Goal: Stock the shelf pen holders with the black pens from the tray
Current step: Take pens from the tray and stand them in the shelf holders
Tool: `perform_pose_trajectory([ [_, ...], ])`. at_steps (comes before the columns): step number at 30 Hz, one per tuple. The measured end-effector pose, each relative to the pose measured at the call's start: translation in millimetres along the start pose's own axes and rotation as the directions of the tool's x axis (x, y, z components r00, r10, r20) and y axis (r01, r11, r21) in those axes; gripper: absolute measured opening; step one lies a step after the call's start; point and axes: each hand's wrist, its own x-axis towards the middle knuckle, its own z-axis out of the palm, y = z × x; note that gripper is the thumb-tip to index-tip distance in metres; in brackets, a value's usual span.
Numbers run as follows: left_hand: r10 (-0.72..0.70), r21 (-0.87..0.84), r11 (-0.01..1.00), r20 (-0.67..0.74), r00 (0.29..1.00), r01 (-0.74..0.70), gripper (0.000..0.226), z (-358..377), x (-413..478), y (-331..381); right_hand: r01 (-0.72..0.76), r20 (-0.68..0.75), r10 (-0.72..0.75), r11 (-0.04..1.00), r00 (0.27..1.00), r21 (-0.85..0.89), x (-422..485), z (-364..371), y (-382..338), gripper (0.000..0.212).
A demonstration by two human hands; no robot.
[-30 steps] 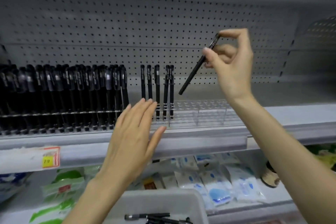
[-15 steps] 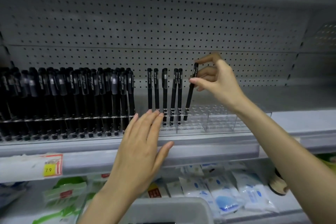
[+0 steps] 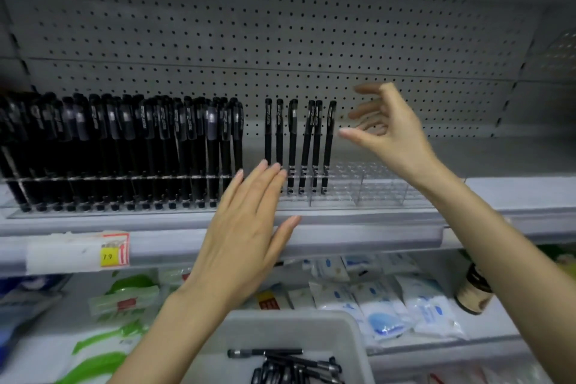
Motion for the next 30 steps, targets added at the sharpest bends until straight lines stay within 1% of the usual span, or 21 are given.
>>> perform_pose_trajectory([
  [2,-0.002,-0.059,0.998,-0.006,1.000,0.002,0.061,-7.8,-11.9,3.2,0.057,-0.153,-0.048,0.997,0.987,0.057,-25.2,7.1,-13.8,0.043],
  [3,-0.008,-0.093,0.996,-0.001,1.000,0.008,0.060,-10.9,-22.3,4.7,0.090,-0.169,-0.074,0.992,0.983,0.086,-41.3,12.5,-21.3,0.040],
  [4,-0.018,-0.126,0.992,0.007,1.000,0.018,0.060,-12.8,-35.8,5.6,0.116,-0.134,-0.100,0.987,0.986,0.115,-58.9,19.2,-27.9,0.039],
  [6,-0.078,-0.201,0.976,0.028,0.997,0.082,0.059,-12.6,-72.1,4.5,0.122,0.029,-0.129,0.975,0.991,0.185,-96.0,36.1,-38.7,0.038],
  [8,-0.197,-0.277,0.938,0.061,0.978,0.207,0.059,-7.3,-116.1,-1.5,0.054,0.197,-0.103,0.970,0.975,0.237,-129.9,58.8,-38.0,0.036],
  [10,-0.291,-0.307,0.899,0.111,0.950,0.312,0.059,1.1,-163.0,-9.0,-0.045,0.354,-0.039,0.973,0.934,0.225,-162.7,87.9,-25.3,0.035],
  [13,-0.416,-0.253,0.846,0.236,0.878,0.469,0.070,13.6,-229.9,-18.3,-0.194,0.567,0.089,0.973,0.819,0.127,-211.1,136.8,8.8,0.029],
  [14,-0.452,-0.224,0.826,0.286,0.845,0.517,0.074,16.4,-247.3,-21.2,-0.227,0.620,0.136,0.971,0.773,0.070,-223.8,151.3,20.4,0.028],
  [15,-0.473,-0.195,0.814,0.325,0.819,0.547,0.078,18.4,-262.0,-24.0,-0.228,0.663,0.177,0.974,0.728,-0.009,-234.2,163.7,31.1,0.032],
  [16,-0.480,-0.173,0.811,0.352,0.804,0.559,0.079,20.4,-271.7,-26.5,-0.180,0.696,0.206,0.977,0.687,-0.112,-241.2,172.7,41.0,0.039],
  [17,-0.483,-0.155,0.809,0.375,0.791,0.567,0.080,21.9,-280.8,-29.9,-0.089,0.728,0.224,0.972,0.648,-0.219,-247.0,181.8,48.5,0.047],
  [19,-0.490,-0.147,0.801,0.399,0.775,0.581,0.081,26.0,-290.6,-34.9,0.114,0.755,0.237,0.918,0.611,-0.380,-254.3,193.3,60.6,0.060],
  [20,-0.496,-0.159,0.791,0.399,0.771,0.591,0.080,28.3,-293.7,-36.9,0.161,0.755,0.242,0.894,0.609,-0.417,-257.4,198.3,65.5,0.064],
  [21,-0.502,-0.181,0.779,0.395,0.770,0.600,0.080,30.9,-296.5,-38.3,0.171,0.749,0.249,0.884,0.614,-0.434,-260.5,202.2,70.1,0.065],
  [23,-0.519,-0.221,0.753,0.381,0.765,0.620,0.078,35.1,-300.3,-39.0,0.138,0.739,0.258,0.893,0.622,-0.429,-267.2,206.6,77.4,0.066],
  [26,-0.550,-0.250,0.706,0.397,0.735,0.663,0.075,35.8,-302.5,-38.1,0.033,0.717,0.277,0.922,0.640,-0.386,-275.8,205.1,82.4,0.064],
  [28,-0.554,-0.252,0.699,0.402,0.729,0.670,0.071,34.2,-302.2,-36.4,-0.079,0.675,0.295,0.940,0.677,-0.332,-281.4,202.2,83.4,0.063],
  [30,-0.553,-0.255,0.697,0.403,0.729,0.670,0.069,33.2,-301.6,-34.5,-0.145,0.648,0.311,0.943,0.695,-0.298,-287.1,200.2,82.1,0.063],
])
